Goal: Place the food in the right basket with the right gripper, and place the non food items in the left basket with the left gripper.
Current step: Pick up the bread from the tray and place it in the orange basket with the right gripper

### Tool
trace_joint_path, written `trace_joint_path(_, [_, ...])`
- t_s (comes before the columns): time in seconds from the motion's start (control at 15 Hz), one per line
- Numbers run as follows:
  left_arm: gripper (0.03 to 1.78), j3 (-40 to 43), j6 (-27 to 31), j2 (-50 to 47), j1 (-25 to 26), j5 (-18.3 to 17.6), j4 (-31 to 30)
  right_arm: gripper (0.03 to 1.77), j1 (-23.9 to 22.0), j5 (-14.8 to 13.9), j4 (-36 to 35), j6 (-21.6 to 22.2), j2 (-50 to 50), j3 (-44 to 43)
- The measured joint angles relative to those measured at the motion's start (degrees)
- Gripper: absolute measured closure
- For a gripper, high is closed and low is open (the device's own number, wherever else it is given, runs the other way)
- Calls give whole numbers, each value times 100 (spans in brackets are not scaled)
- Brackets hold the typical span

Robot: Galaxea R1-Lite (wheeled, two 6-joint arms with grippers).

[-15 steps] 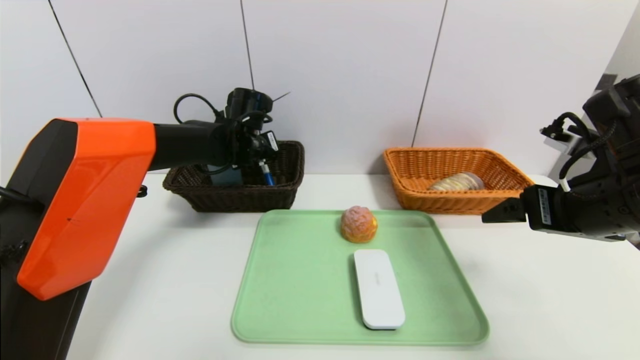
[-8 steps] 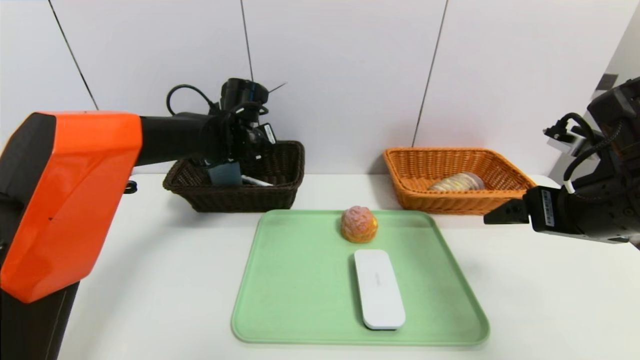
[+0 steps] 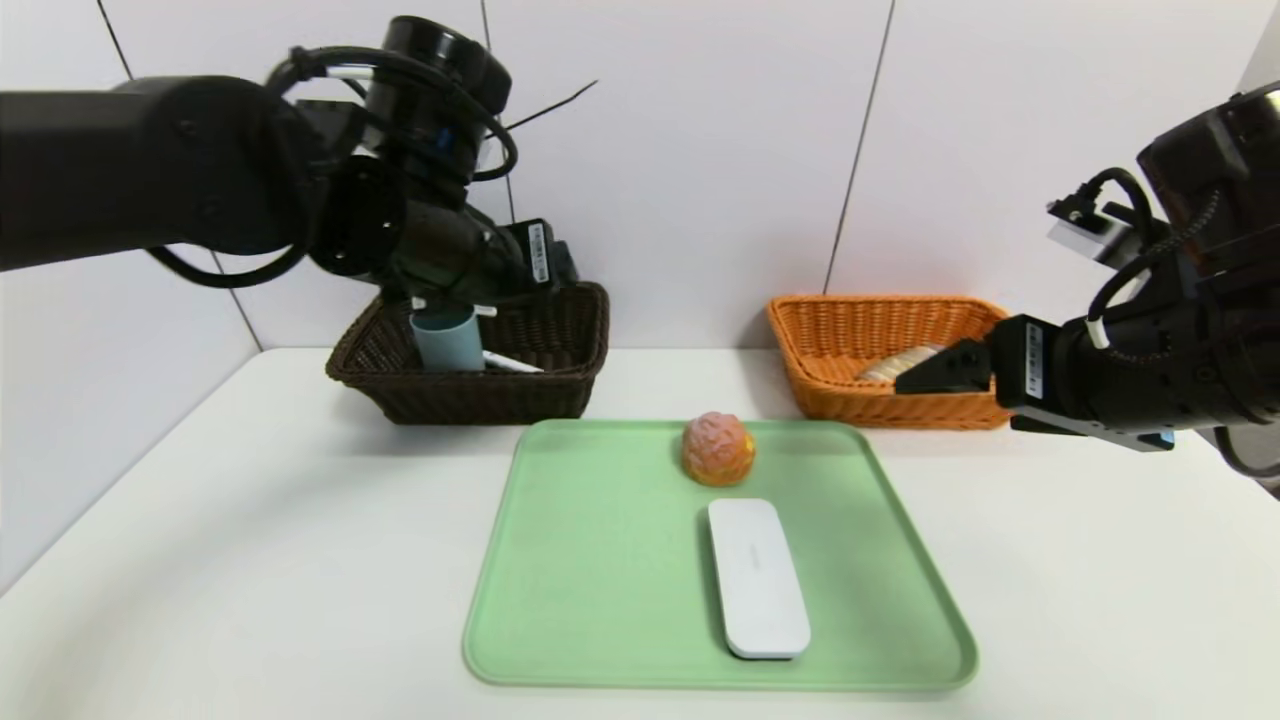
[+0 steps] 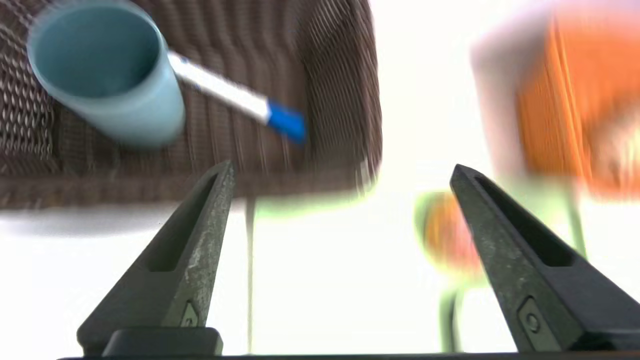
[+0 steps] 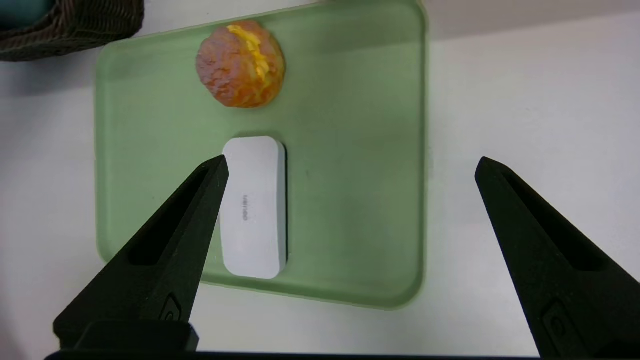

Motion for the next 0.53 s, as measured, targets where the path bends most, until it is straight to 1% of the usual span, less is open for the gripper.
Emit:
trace_joint_path(0.13, [24, 1031, 600, -686, -59, -329, -217, 9, 240, -50, 9, 4, 363, -345])
trace_joint_path(0.2, [22, 1552, 835, -1053, -80, -417, -400, 9, 356, -127, 16, 9, 578, -535])
trace_joint_path(0.4, [18, 2715, 1102, -1996, -110, -422, -691, 9, 747, -436, 17, 94, 1289, -1057])
trace_joint_path(0.53, [17, 3211, 1119, -2452, -111, -354, -719, 9, 1001, -605, 16, 227, 1782, -1436])
